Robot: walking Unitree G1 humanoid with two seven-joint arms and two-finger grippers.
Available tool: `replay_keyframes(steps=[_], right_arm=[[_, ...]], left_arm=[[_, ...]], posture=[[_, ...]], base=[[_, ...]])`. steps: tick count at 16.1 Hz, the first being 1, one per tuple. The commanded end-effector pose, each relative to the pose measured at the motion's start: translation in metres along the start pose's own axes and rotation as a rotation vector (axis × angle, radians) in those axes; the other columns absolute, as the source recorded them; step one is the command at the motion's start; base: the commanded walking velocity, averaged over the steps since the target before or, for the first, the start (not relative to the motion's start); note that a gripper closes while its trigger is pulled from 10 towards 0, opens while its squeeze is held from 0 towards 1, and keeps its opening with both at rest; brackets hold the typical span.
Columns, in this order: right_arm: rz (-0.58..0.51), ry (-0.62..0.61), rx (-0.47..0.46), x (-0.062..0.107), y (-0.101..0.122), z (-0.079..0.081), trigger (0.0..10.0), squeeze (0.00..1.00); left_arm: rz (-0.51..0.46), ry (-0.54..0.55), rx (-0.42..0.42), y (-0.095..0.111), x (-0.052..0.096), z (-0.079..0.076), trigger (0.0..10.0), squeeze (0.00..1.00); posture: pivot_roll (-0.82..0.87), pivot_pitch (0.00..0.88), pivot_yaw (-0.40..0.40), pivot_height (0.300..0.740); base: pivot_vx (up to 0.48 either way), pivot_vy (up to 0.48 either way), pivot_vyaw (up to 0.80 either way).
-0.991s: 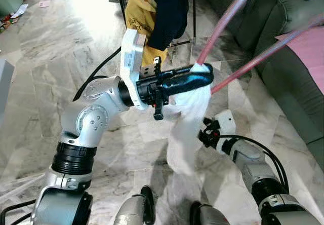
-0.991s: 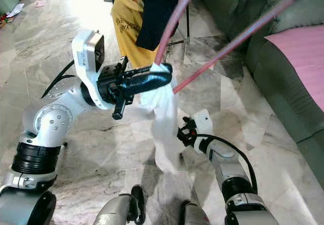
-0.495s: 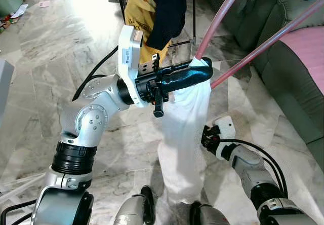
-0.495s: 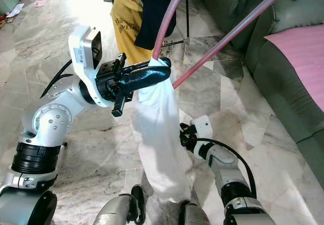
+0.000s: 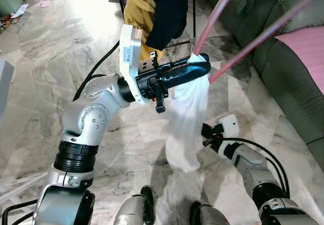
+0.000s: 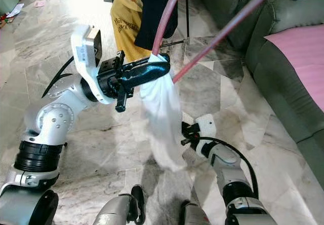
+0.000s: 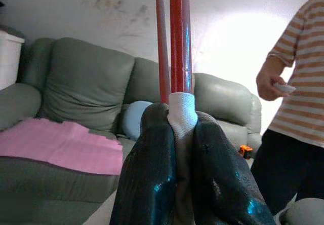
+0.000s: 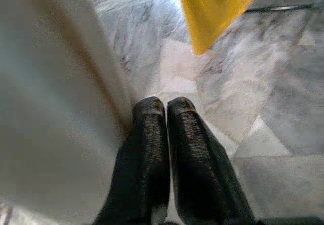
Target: Hang hanger
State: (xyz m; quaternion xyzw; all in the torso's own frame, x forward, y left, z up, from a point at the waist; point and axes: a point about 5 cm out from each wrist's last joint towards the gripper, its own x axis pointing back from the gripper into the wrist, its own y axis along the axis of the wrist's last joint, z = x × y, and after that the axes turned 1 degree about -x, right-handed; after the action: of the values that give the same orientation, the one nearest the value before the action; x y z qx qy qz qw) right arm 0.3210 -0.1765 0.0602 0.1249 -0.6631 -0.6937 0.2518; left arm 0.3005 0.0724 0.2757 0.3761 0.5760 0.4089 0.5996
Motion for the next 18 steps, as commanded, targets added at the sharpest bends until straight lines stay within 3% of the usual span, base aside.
replay_keyframes(steps=[1,4,7,10,12,13,14,16,17,18], right_arm=[[-0.016,-0.033,-0.011,0.006,-0.001,-0.005,0.0,0.00],[-0.058,-0.150,-0.015,0.017,0.003,-0.021,0.0,0.00],[-0.154,-0.366,0.012,0.035,0.026,-0.053,0.0,0.00],[-0.215,-0.425,0.028,0.046,0.044,-0.068,0.0,0.00],[-0.171,-0.395,0.046,0.046,0.038,-0.066,0.0,0.00],[-0.132,-0.390,0.045,0.045,0.030,-0.063,6.1,0.00],[-0.084,-0.384,0.036,0.043,0.019,-0.059,10.0,1.00],[-0.056,-0.374,0.033,0.041,0.009,-0.051,10.0,1.00],[-0.044,-0.379,0.036,0.039,0.002,-0.043,10.0,1.00],[-0.037,-0.378,0.042,0.038,-0.001,-0.039,10.0,1.00]], left_arm=[[-0.019,-0.004,-0.044,0.008,0.000,0.000,10.0,0.00],[-0.024,0.013,-0.050,0.007,0.001,0.002,10.0,0.00],[0.008,0.125,-0.041,-0.012,0.018,0.009,10.0,0.00],[0.045,0.198,0.016,-0.040,0.033,0.005,10.0,0.00],[0.051,0.194,0.030,-0.048,0.032,0.001,10.0,0.00],[0.057,0.209,0.025,-0.051,0.030,0.002,10.0,0.00],[0.085,0.237,0.011,-0.062,0.029,0.003,10.0,0.00],[0.120,0.332,0.007,-0.081,0.034,0.005,10.0,0.00],[0.165,0.511,0.014,-0.107,0.052,0.009,10.0,0.00],[0.161,0.548,0.057,-0.116,0.059,0.007,10.0,0.00]], posture=[[-0.02,0.222,0.074,0.740],[-0.03,0.218,0.073,0.740],[-0.05,0.216,0.071,0.740],[-0.06,0.218,0.065,0.740],[-0.06,0.218,0.058,0.740],[-0.06,0.217,0.057,0.740],[-0.05,0.216,0.057,0.740],[-0.05,0.216,0.057,0.740],[-0.06,0.212,0.055,0.740],[-0.06,0.210,0.051,0.740]], base=[[0.000,0.000,0.00],[0.000,0.000,0.00],[0.000,0.000,0.00],[0.000,0.000,0.00],[0.000,0.000,0.00],[0.000,0.000,0.00],[0.000,0.000,0.00],[0.000,0.000,0.00],[0.000,0.000,0.00],[0.000,0.000,0.00]])
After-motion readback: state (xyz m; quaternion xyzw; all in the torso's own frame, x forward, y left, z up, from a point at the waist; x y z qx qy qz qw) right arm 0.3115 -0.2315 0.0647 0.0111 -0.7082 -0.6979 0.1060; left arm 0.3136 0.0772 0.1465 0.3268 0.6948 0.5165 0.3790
